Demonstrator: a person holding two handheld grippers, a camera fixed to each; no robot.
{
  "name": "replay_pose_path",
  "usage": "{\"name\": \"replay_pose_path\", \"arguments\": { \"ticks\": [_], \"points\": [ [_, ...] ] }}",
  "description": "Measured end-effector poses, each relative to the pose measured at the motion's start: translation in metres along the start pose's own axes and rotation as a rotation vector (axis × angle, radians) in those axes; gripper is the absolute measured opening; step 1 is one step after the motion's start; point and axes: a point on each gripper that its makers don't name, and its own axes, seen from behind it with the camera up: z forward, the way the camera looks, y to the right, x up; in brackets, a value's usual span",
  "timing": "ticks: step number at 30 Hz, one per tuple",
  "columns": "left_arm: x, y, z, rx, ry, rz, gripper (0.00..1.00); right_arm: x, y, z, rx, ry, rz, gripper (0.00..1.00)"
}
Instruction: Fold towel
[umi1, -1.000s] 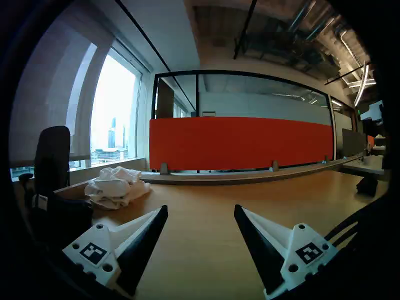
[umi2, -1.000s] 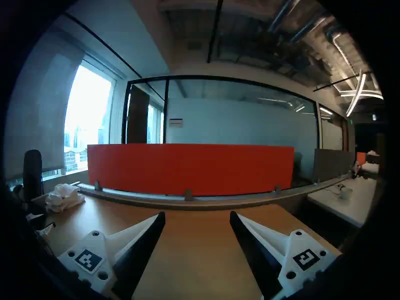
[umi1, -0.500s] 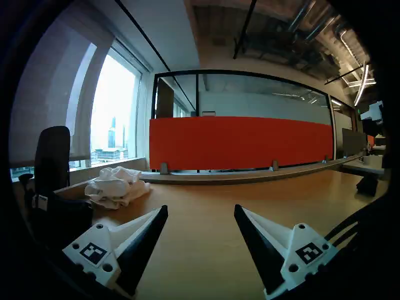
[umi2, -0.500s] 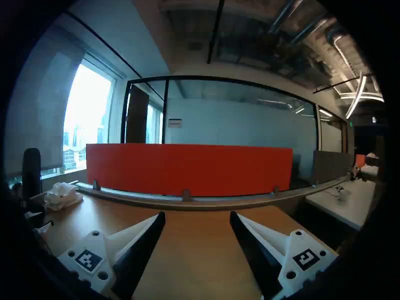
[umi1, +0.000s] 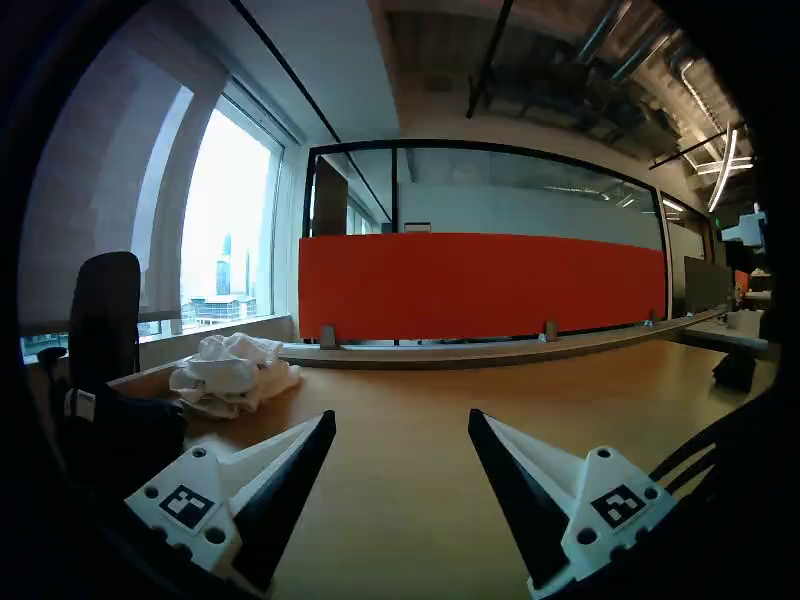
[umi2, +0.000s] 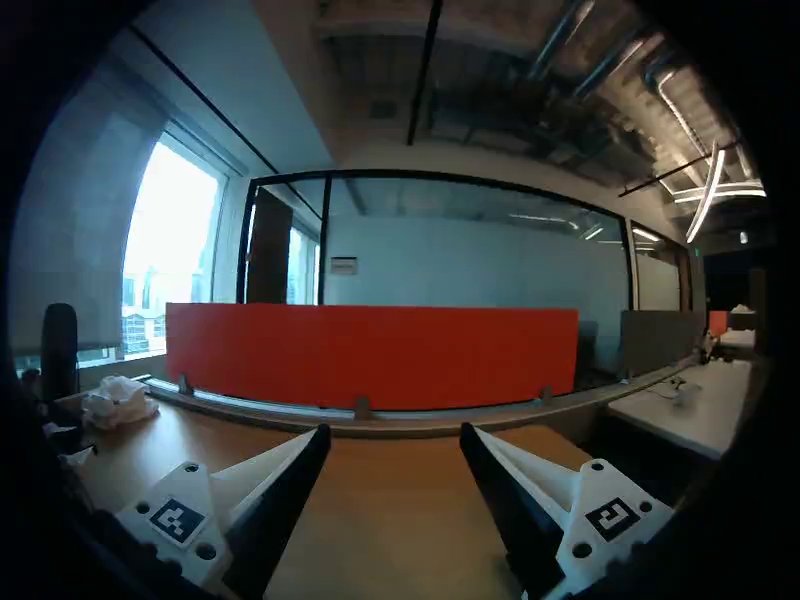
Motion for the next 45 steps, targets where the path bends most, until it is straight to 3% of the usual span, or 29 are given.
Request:
{"name": "replay_pose_path", "arguments": {
  "ticks": [21, 45],
  "points": [
    [0.0, 0.0, 0.0, 0.0, 0.0, 0.0, 0.99, -0.081, 0.022, 0.0, 0.007, -0.003, 0.058, 1.0],
    [0.0, 0.0, 0.0, 0.0, 0.0, 0.0, 0.98, -0.142, 0.025, 0.005, 0.0, -0.028, 0.017, 1.0]
  ]
}}
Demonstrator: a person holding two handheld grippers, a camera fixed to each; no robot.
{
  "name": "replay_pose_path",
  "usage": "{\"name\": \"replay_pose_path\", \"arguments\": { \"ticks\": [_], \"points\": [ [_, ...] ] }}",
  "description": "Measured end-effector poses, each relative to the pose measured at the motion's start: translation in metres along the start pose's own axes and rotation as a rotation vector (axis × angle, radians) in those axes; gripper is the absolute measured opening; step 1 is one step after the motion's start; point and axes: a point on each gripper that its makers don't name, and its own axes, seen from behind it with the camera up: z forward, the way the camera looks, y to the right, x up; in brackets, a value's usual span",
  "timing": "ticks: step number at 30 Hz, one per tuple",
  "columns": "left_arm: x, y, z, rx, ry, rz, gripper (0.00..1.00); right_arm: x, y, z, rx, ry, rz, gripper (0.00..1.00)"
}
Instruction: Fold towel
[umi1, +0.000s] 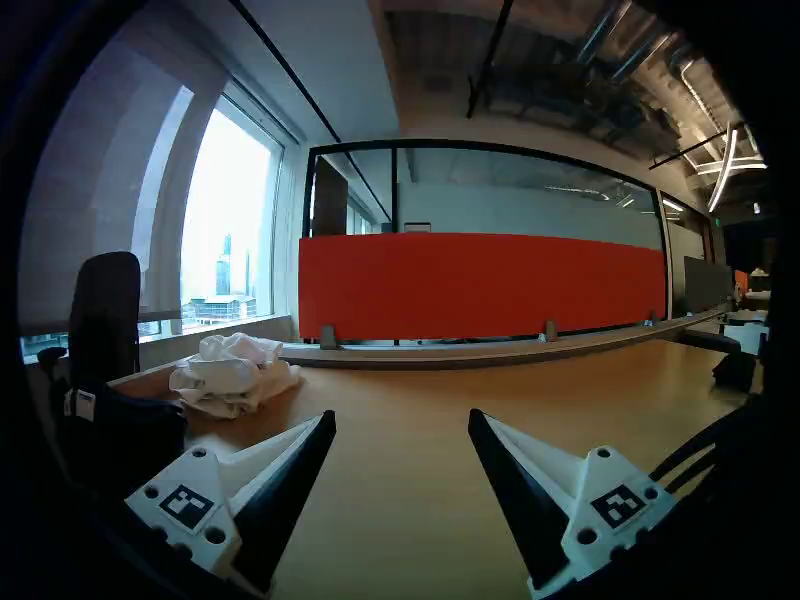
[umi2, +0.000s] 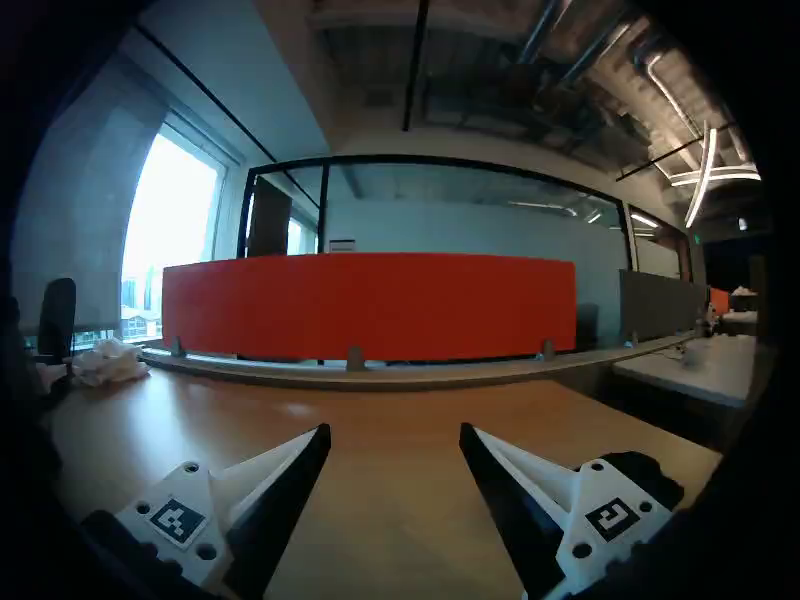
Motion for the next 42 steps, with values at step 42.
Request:
{"name": "replay_pose_path", "arguments": {
  "ticks": [42],
  "points": [
    [0.0, 0.0, 0.0, 0.0, 0.0, 0.0, 0.99, -0.009, -0.007, -0.008, 0.026, -0.005, -0.003, 1.0]
  ]
}}
